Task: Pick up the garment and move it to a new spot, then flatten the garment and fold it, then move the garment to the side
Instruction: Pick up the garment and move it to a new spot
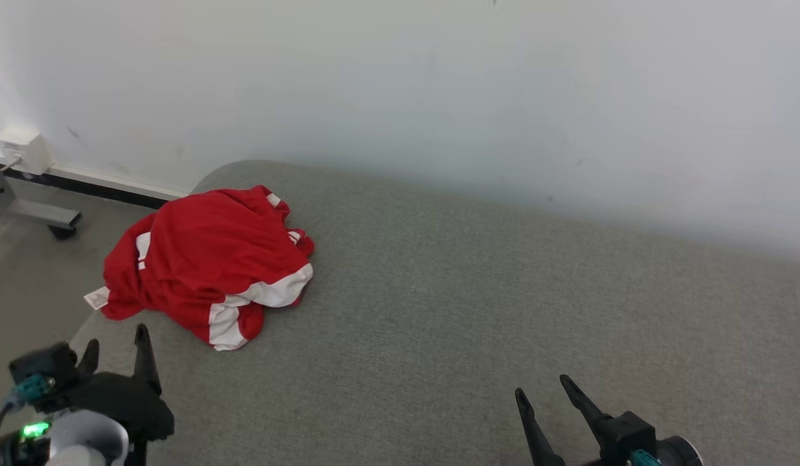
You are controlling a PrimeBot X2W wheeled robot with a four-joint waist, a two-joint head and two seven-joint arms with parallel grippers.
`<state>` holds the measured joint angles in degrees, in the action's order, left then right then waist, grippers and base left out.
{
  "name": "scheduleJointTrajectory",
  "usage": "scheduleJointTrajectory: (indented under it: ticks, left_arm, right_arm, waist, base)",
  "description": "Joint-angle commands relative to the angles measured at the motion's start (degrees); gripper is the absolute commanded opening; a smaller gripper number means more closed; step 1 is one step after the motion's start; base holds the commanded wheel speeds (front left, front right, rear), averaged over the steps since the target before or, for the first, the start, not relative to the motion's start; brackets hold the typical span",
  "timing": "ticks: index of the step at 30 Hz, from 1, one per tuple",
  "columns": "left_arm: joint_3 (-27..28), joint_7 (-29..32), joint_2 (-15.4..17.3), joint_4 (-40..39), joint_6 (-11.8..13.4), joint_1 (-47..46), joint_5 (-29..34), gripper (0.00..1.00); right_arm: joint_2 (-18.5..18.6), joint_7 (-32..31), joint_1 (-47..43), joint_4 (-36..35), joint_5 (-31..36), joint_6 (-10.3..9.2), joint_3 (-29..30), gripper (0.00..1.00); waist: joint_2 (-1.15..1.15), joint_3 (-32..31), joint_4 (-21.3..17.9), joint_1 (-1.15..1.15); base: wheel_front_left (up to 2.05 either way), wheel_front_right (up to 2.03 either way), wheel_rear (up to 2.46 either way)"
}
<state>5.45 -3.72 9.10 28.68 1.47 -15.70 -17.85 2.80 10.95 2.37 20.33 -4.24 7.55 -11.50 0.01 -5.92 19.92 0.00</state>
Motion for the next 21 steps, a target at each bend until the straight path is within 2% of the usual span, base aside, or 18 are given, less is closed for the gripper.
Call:
scheduleJointTrajectory:
  ticks: [1, 3, 10, 16, 21]
  left_arm:
    - [0.33, 1.48, 0.77, 2.89, -0.6, -3.67, -1.04, 1.0]
    - [0.79, 2.53, 2.53, 5.89, -1.03, -6.98, -1.39, 1.0]
    - [2.8, 5.37, 5.25, 13.07, -2.09, -15.58, -4.33, 1.0]
    - [4.74, 9.16, 8.82, 18.6, -0.42, -22.26, -5.91, 1.0]
    - [6.04, 11.44, 11.41, 20.28, 2.1, -24.7, -6.44, 1.0]
  right_arm:
    - [0.15, -1.01, 0.34, -1.36, 1.17, -0.12, -0.34, 1.0]
    - [0.15, -2.25, 1.1, -2.88, 2.06, -0.13, -1.44, 1.0]
    - [0.16, -5.62, 3.04, -7.82, 5.28, -0.13, -3.46, 1.0]
    - [0.16, -8.22, 4.02, -11.98, 7.51, -0.13, -5.19, 1.0]
    - [0.15, -9.45, 3.94, -14.53, 8.34, -0.13, -6.98, 1.0]
  waist:
    - [-0.01, 3.62, -4.38, 0.0]
    - [-0.01, 5.56, -6.5, 0.0]
    - [-0.01, 11.9, -11.22, 0.0]
    - [-0.01, 17.48, -14.95, 0.0]
    - [-0.01, 21.14, -17.24, 0.0]
  base:
    - [0.0, 0.0, 0.0]
    - [0.0, 0.0, 0.0]
    - [0.0, 0.0, 0.0]
    - [0.0, 0.0, 0.0]
    - [0.0, 0.0, 0.0]
